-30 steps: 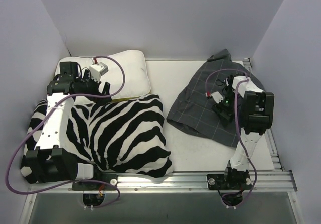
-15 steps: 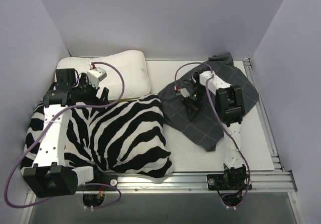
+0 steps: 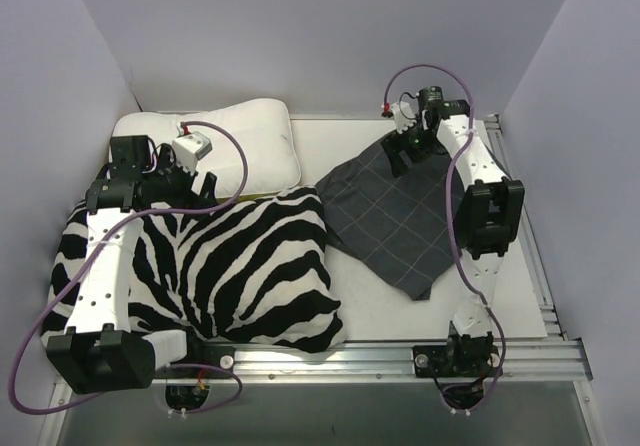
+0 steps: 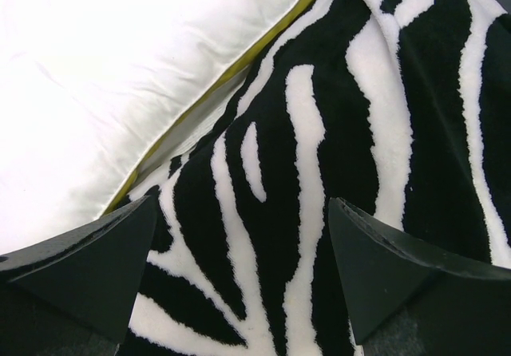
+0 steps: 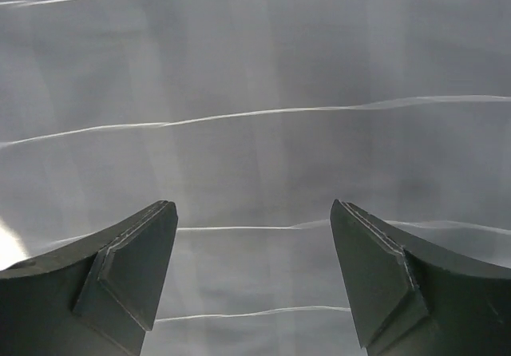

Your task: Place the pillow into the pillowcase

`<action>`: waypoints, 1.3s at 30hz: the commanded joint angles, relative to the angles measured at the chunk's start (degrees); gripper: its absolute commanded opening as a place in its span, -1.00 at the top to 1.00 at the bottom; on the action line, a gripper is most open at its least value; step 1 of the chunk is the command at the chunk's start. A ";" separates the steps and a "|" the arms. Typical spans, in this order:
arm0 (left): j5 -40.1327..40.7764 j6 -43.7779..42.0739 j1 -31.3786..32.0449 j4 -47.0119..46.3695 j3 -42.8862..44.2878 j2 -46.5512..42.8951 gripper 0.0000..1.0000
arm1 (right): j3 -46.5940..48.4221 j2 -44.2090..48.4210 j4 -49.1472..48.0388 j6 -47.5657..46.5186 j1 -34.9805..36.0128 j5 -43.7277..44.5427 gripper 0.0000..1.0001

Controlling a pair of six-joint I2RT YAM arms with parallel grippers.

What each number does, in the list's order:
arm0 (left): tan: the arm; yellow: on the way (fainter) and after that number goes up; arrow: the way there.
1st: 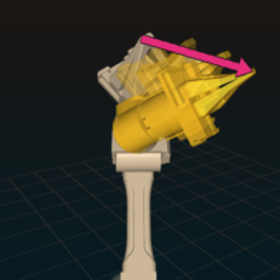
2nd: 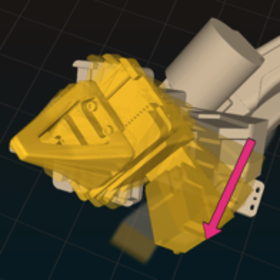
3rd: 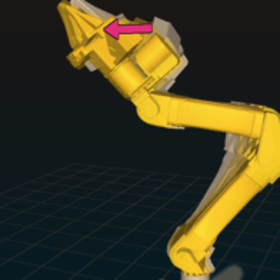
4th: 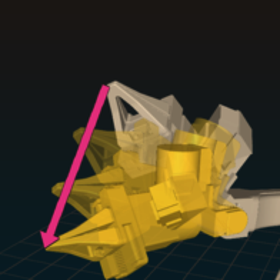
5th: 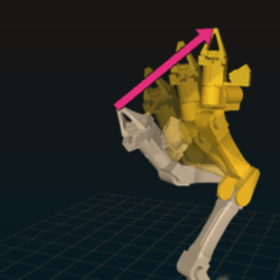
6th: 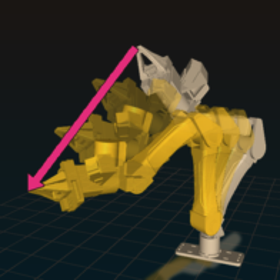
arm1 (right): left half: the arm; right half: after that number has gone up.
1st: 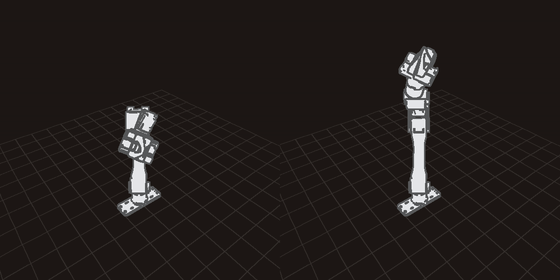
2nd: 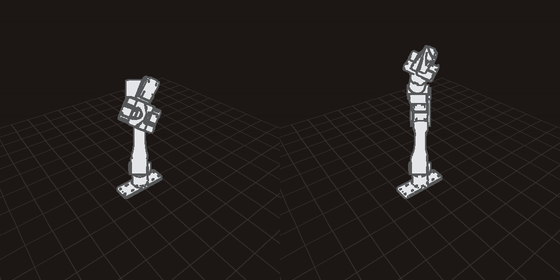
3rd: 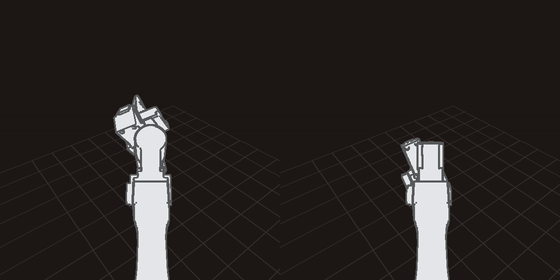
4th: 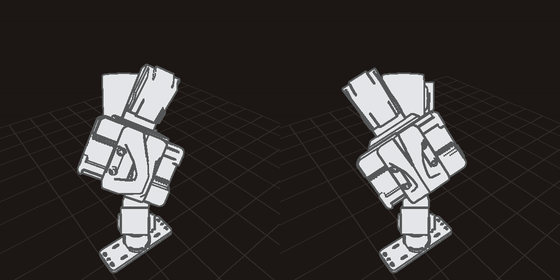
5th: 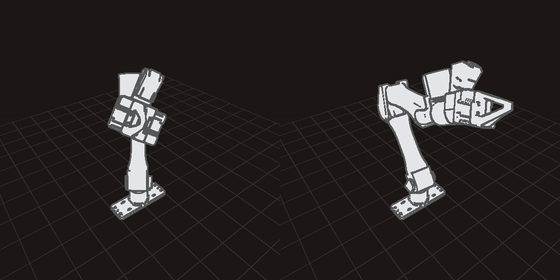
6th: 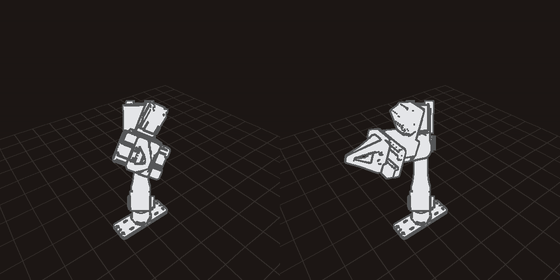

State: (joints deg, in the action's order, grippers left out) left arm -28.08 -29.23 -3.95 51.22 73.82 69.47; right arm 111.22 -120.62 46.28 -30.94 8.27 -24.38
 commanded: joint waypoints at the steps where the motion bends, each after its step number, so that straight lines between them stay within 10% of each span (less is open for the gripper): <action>1: -1.37 1.02 -0.10 -2.62 0.18 -0.12 -0.95 | 6.88 -5.93 -2.07 -2.46 -4.83 16.11 -0.60; 14: -0.84 1.02 -0.19 -4.20 0.27 0.84 -0.95 | 2.96 -15.09 -0.85 -3.17 -16.79 26.93 -0.20; 21: -2.60 0.06 -0.19 -4.90 0.45 1.89 -0.95 | 2.60 -16.14 14.08 -1.76 -20.31 23.34 1.00; 29: -4.97 -0.39 -0.27 -6.57 -1.40 2.25 -0.95 | -19.77 -0.62 26.30 1.86 -26.03 7.88 1.00; 33: -5.41 -0.03 -0.27 -7.10 -3.24 2.07 -0.95 | -22.63 8.71 21.60 2.45 -23.31 5.92 -0.22; 36: -5.85 0.58 -0.27 -7.10 -3.16 2.16 -0.95 | -19.73 13.47 16.32 3.77 -19.63 7.14 -0.67; 39: -5.68 1.28 -0.01 -7.10 -2.81 2.25 -0.95 | -18.85 13.84 12.62 5.71 -11.81 9.96 -0.73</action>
State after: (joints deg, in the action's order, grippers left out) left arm -31.75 -28.69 -3.95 46.37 70.22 71.92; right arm 90.61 -109.45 61.04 -27.31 -9.19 -14.52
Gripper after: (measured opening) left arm 0.975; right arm 0.859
